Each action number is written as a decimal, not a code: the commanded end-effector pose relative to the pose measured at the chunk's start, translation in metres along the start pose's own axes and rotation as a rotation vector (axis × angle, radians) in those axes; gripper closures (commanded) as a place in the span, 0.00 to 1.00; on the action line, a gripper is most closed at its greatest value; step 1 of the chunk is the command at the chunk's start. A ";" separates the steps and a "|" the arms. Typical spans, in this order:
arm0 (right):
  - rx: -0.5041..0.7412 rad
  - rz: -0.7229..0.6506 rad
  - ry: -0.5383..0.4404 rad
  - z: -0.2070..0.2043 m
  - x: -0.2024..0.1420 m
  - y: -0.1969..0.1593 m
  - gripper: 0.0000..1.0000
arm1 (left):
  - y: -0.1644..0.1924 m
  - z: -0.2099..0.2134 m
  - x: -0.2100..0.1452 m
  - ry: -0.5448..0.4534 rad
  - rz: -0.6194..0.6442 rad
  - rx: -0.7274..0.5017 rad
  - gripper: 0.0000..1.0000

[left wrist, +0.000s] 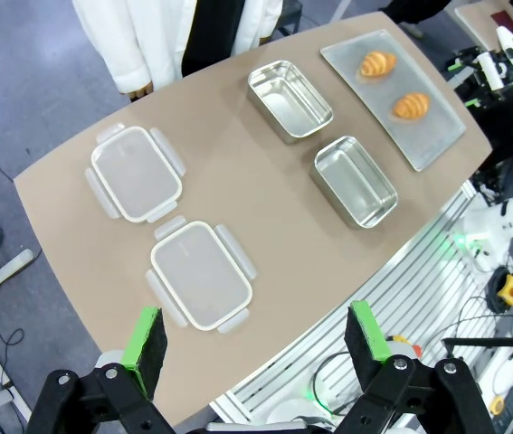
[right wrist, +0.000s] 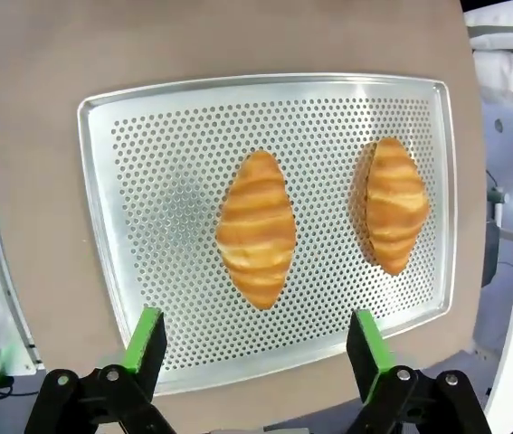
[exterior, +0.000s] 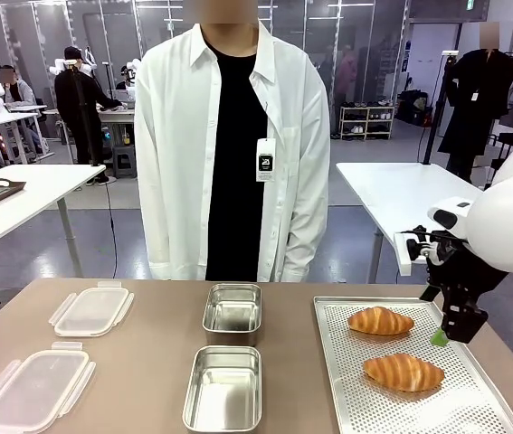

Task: Place the bread into the airtight container.
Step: Pick up a Butter Roll and place it into an empty Airtight Container.

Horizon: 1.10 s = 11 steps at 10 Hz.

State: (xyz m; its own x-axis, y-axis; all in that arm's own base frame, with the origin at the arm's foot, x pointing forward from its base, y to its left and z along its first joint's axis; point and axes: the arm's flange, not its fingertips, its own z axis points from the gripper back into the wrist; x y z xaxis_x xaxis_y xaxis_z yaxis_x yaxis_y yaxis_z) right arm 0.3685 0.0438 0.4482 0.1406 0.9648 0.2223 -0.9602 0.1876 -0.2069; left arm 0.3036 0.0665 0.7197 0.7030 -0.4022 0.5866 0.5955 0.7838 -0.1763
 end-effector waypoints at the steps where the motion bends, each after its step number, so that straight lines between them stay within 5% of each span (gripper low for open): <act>1: -0.012 0.000 -0.015 0.006 0.000 0.000 0.00 | -0.001 0.001 0.000 0.003 -0.014 -0.004 0.00; 5: -0.011 0.000 -0.005 0.005 0.000 0.000 0.00 | -0.001 0.001 0.000 0.003 -0.014 -0.004 0.00; 11: 0.094 0.022 0.024 -0.070 -0.011 -0.012 0.00 | -0.001 0.001 0.000 0.003 -0.014 -0.004 0.00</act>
State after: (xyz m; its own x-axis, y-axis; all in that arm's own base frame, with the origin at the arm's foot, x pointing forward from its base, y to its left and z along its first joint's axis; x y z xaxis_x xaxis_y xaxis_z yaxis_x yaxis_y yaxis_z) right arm 0.3876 0.0473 0.3929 0.1463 0.9735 0.1759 -0.9782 0.1688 -0.1208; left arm 0.3036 0.0665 0.7197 0.7032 -0.4020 0.5865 0.5952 0.7840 -0.1762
